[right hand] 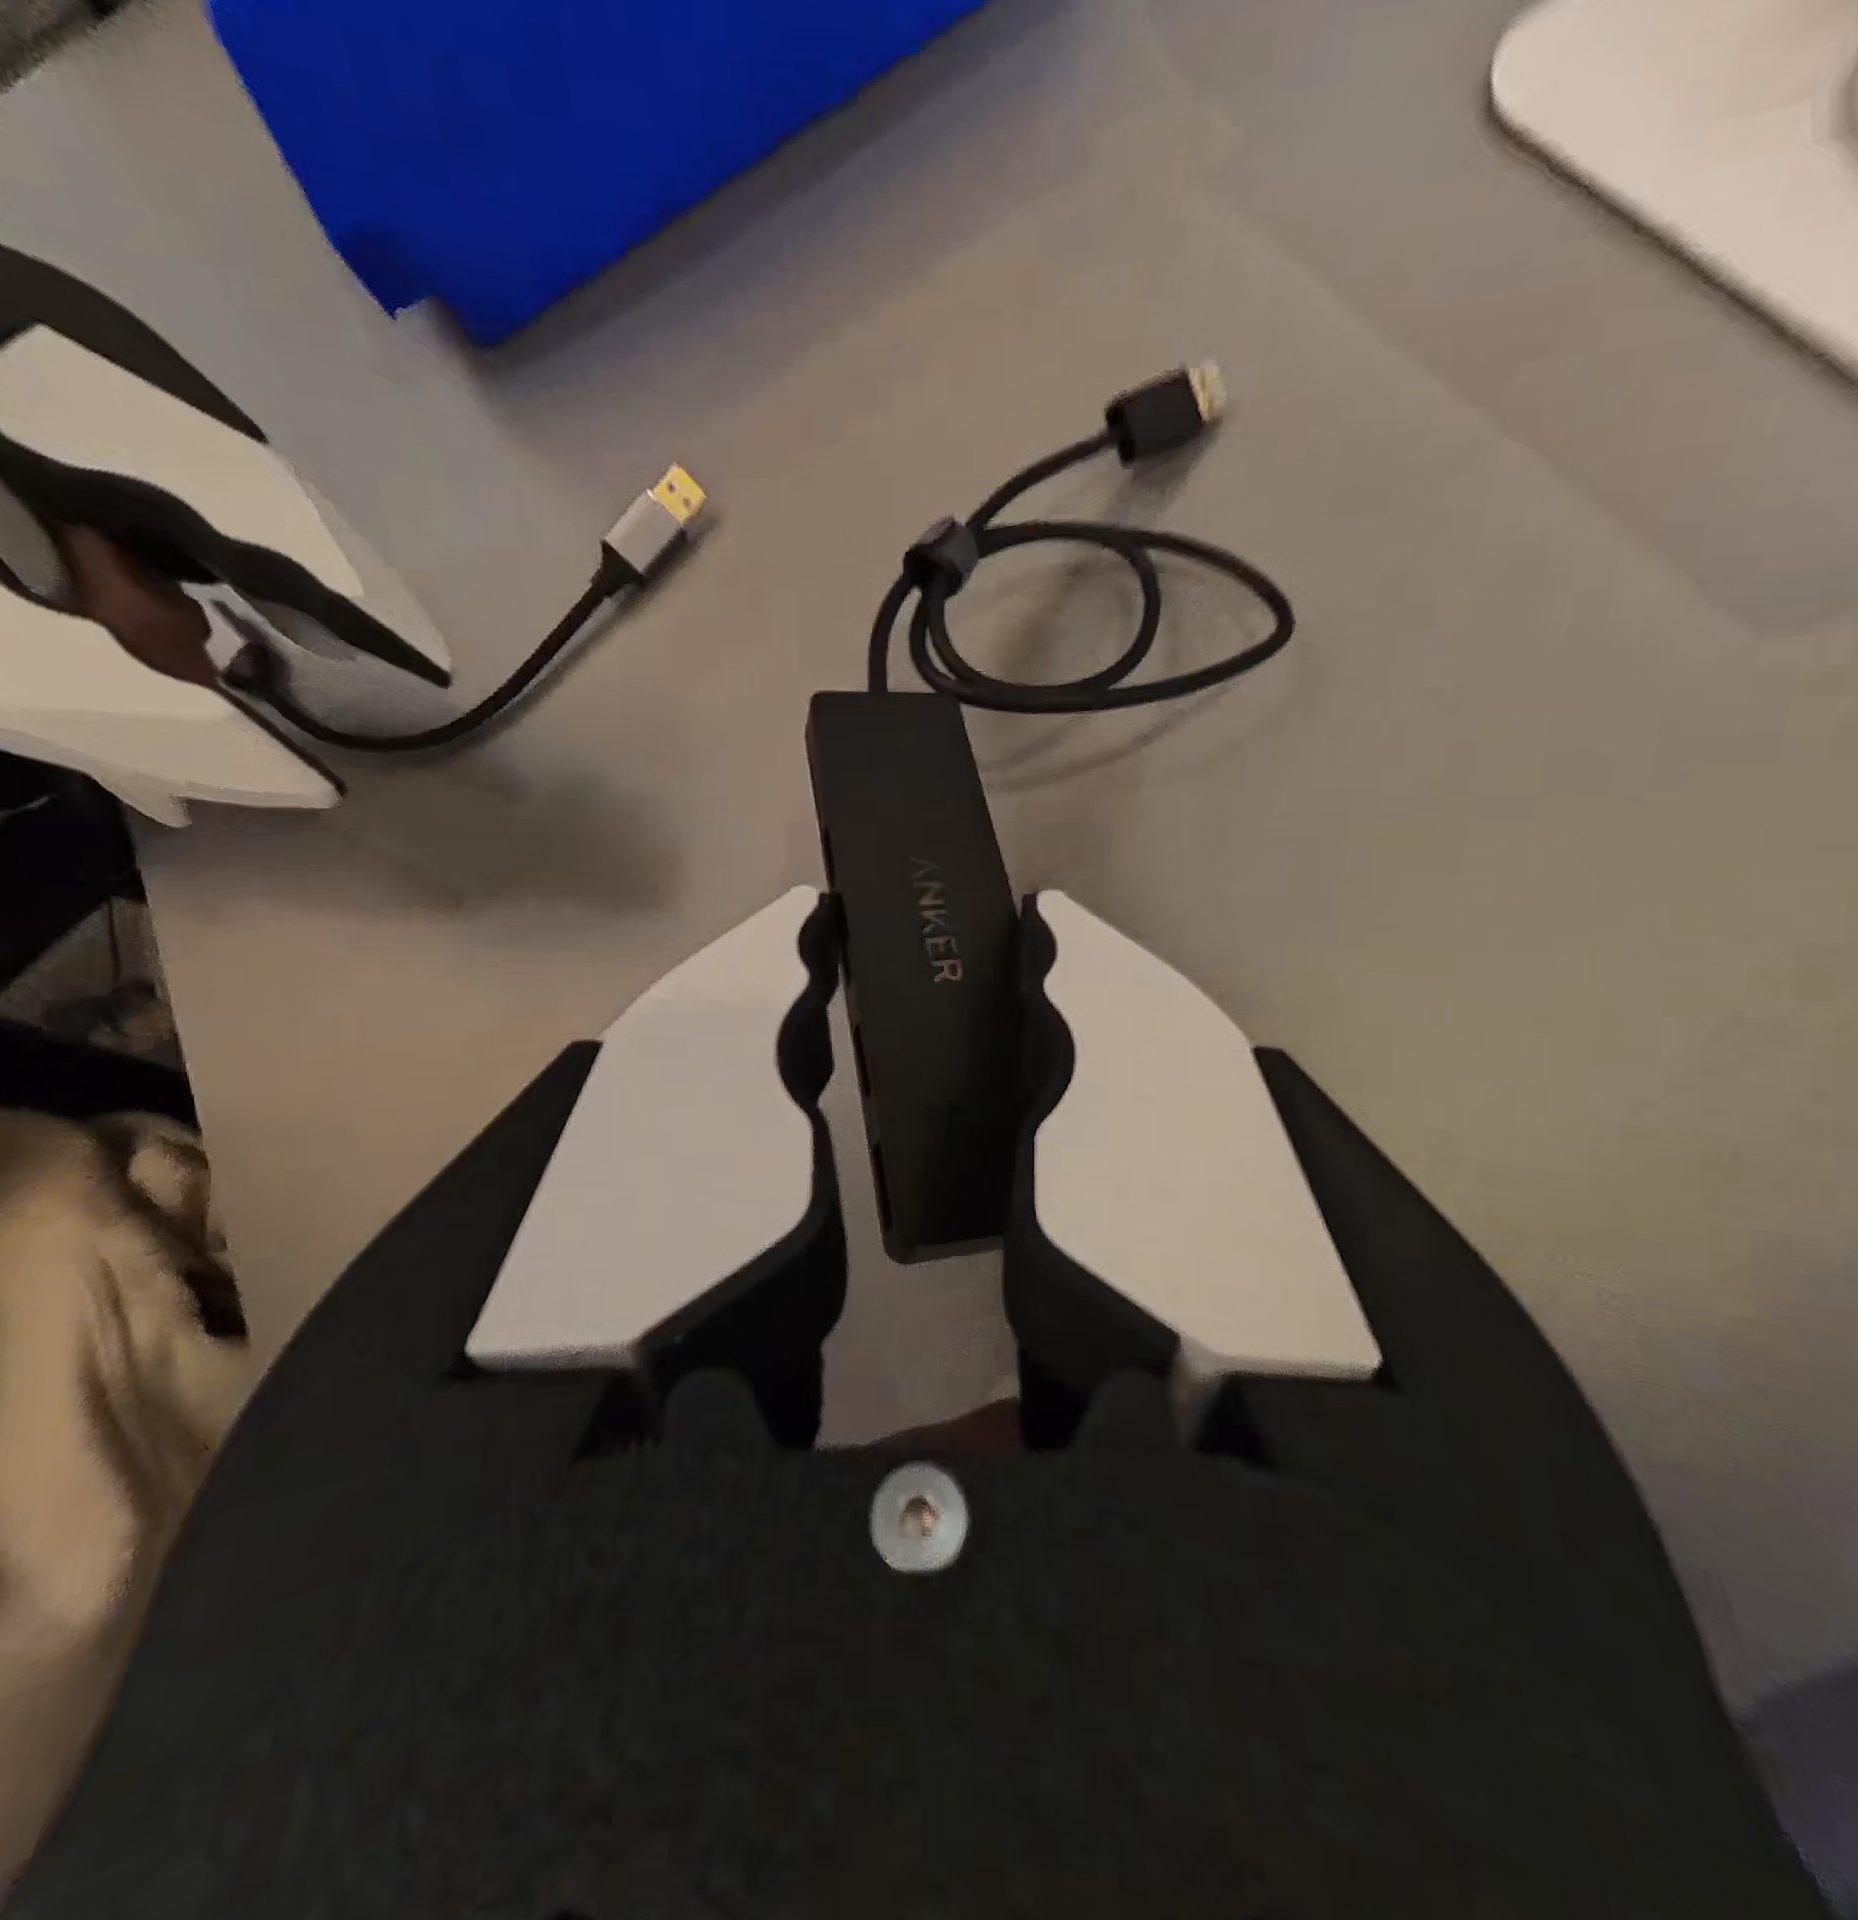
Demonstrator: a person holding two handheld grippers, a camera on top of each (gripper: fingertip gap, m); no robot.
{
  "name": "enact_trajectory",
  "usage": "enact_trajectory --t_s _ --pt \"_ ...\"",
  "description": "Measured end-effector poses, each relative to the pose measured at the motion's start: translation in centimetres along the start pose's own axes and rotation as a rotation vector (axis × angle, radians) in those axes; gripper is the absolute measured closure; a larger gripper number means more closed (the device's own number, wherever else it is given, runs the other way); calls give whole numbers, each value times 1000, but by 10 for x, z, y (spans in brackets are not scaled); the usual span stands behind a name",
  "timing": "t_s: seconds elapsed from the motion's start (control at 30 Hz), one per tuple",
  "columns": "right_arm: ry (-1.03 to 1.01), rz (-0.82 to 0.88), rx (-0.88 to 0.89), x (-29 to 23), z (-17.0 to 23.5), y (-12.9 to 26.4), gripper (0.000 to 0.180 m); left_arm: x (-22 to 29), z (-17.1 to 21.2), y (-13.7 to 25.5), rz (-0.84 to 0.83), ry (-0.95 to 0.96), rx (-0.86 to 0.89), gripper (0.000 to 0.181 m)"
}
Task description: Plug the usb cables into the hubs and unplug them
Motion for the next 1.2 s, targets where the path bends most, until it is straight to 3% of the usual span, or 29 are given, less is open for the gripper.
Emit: enact_trajectory --t_s 0.2,0.37,0.5,0.7,0.87,0.93,1.07,1.2 --pt "-121 121 -46 -31 55 -10 147 4 14 -3 13 -19 -31 149" --pt "-61 210 -135 -46 74 -13 146 5 24 -1 18 -18 -50 149" --pt "34 197 -202 -49 64 -11 122 3 29 1 -17 -56 -71 149" --pt "214 185 -412 -44 39 -41 120 2 28 8 -39 -85 -65 149" --pt "192 117 -543 -41 44 -50 131 8 27 14 -30 -94 -55 148" --pt "216 100 -536 -43 43 -50 146 9 30 13 -28 -98 -65 148" --pt "210 70 -423 -43 45 -50 147 12 35 8 -39 -118 -86 148" --pt "36 1 -164 -46 26 -40 147 14 37 1 -48 -122 -90 148"
Point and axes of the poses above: each gripper's, where its closed fingertips meet, y back along the fingers, z out of its underside, x = y × z across the jaws, the point moved 3 cm from there along y, back along the fingers
